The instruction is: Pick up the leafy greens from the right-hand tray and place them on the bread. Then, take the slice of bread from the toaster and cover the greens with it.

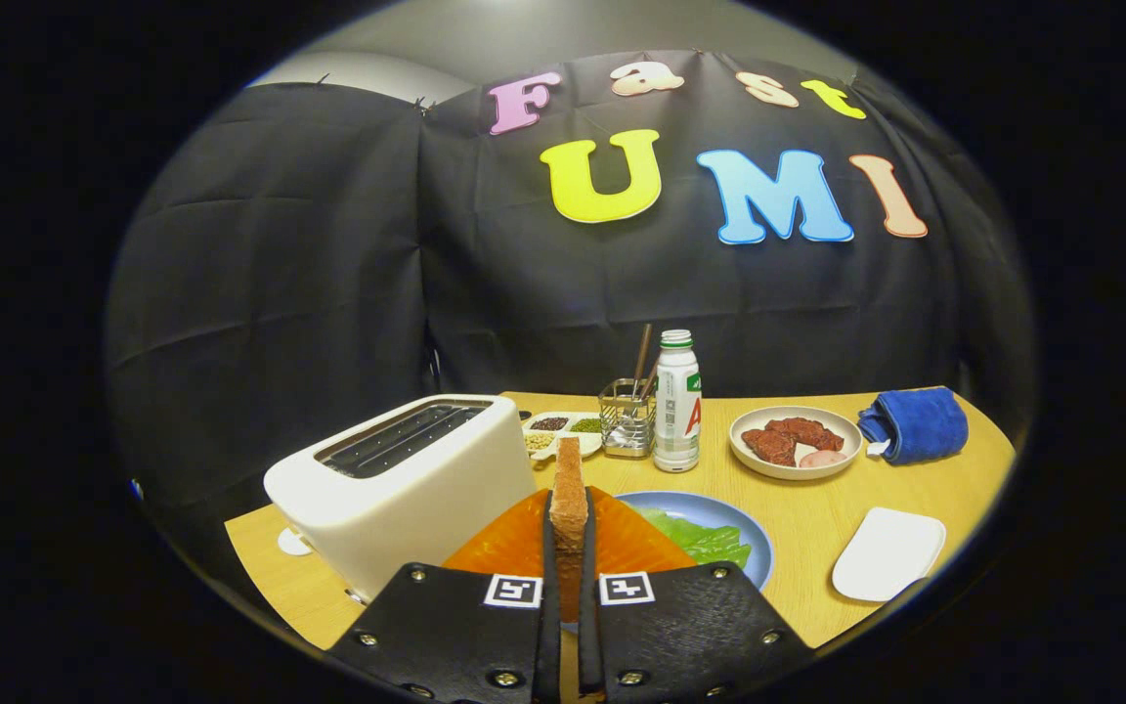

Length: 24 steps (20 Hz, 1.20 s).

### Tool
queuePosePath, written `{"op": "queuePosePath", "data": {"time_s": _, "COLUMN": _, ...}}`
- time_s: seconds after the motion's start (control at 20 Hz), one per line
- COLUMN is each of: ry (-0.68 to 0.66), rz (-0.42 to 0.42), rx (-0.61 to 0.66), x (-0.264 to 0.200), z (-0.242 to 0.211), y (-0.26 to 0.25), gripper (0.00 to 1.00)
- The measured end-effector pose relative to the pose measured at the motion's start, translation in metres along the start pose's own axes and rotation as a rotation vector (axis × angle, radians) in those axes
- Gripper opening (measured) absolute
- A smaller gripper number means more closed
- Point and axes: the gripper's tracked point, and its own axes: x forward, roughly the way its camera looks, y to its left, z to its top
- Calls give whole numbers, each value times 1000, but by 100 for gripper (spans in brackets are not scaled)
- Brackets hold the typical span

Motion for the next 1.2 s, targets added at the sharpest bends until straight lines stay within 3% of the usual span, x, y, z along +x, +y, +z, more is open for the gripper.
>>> {"op": "queuePosePath", "data": {"time_s": 0.3, "ry": 13, "rz": 14, "rx": -12, "x": 6, "z": -11, "y": -3, "gripper": 7}}
{"op": "queuePosePath", "data": {"time_s": 0.6, "ry": 37, "rz": -55, "rx": -132, "x": 14, "z": -23, "y": -39, "gripper": 8}}
{"op": "queuePosePath", "data": {"time_s": 0.75, "ry": 58, "rz": -94, "rx": -138, "x": 15, "z": -27, "y": -56, "gripper": 16}}
{"op": "queuePosePath", "data": {"time_s": 1.2, "ry": 107, "rz": -147, "rx": -174, "x": 20, "z": -40, "y": -79, "gripper": 22}}
